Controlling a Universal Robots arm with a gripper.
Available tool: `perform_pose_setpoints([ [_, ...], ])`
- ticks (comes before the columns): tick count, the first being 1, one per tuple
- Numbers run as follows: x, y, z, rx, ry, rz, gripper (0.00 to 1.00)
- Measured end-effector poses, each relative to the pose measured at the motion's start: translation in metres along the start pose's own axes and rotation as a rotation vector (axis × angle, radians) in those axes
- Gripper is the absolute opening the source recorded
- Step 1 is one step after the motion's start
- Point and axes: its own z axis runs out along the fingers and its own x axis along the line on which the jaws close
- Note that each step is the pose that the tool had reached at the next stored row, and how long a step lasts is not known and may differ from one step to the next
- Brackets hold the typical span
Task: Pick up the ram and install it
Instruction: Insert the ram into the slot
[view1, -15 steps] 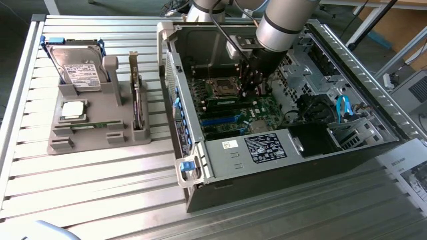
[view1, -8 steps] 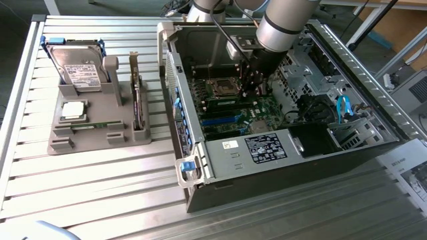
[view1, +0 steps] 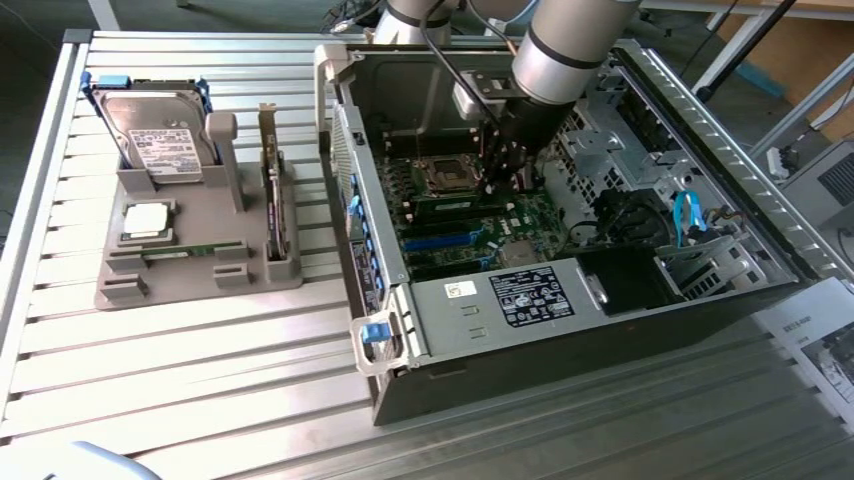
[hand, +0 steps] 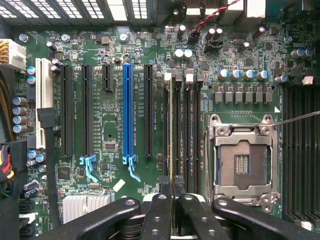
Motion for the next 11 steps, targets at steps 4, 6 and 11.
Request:
perform_pose_setpoints([
  [4,0.0000,0.0001,0.0004,0.0025,-0.0001,0.000,0.12],
  [6,0.0000,0.0003,0.0004,0.0035,-0.0001,0.000,0.12],
  [11,0.0000,0.0007,0.0005,0.0050,-0.0002,0.000,0.12],
])
